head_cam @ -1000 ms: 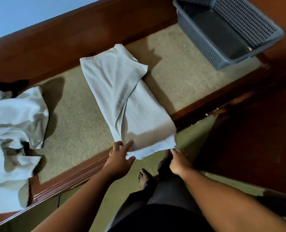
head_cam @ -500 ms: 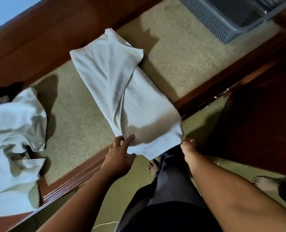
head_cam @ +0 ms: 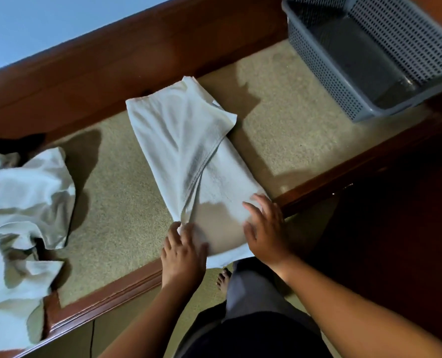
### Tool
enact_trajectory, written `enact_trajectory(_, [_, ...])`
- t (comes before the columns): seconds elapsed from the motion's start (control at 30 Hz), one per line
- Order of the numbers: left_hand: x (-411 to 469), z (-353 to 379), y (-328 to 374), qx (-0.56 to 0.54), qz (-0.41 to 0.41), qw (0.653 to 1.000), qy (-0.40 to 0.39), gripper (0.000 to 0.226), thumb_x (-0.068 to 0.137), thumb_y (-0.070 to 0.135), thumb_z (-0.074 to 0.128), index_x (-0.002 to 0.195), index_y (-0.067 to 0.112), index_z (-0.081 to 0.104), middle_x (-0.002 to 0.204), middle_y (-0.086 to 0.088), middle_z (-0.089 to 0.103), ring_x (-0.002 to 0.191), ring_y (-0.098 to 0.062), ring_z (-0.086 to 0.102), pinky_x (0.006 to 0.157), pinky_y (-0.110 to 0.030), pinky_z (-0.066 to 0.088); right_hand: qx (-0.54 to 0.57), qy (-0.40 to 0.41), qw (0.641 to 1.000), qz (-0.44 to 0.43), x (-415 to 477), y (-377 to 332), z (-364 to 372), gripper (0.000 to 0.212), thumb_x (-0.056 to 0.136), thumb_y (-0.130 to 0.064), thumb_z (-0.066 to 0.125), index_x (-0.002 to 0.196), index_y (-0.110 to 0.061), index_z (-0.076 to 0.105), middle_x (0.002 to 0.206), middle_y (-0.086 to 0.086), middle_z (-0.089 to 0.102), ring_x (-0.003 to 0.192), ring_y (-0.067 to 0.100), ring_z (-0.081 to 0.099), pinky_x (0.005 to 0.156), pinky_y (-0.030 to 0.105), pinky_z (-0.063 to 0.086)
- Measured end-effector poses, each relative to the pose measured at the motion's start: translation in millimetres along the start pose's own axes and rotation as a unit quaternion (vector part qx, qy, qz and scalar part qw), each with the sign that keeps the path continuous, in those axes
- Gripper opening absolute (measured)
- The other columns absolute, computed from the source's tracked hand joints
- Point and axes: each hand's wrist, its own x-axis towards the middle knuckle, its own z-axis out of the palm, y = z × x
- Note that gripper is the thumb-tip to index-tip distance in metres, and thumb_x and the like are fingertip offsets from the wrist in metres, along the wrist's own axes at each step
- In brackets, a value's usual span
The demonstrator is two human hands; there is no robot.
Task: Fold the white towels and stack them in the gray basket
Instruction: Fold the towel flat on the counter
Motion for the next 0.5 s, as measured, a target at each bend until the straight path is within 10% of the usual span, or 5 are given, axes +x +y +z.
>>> enact_trajectory(0.23, [90,-19,19,-0.037,-0.067,0.996,0.038,0.068,0.098,0.031,0.050,0.156,0.025,0.017,0.155,-0.001,0.031,0.137,-0.028,0.034,0.114,-0.042,0.025,-0.163,-0.192,0.964,-0.086,45,-12,16,0.070,0.092,-0.046,0.043,0.157,-0.029,0.025,0.167,0.003,0.009,0.154,0.022,0.009,0.120,0.054,0.006])
enact_trajectory(0.5, [255,-87,14,-0.350,-0.186,0.909,0.125,0.046,0.073,0.019,0.052,0.117,0.018,0.064,0.105,-0.003,0.070,0.091,-0.023,0.062,0.076,-0.031,0.046,-0.155,-0.195,0.959,-0.136,157,-24,34,0.077,0.095,-0.056,0.048,0.158,-0.019,0.024,0.167,0.007,0.008,0.154,0.025,0.008,0.118,0.056,0.023])
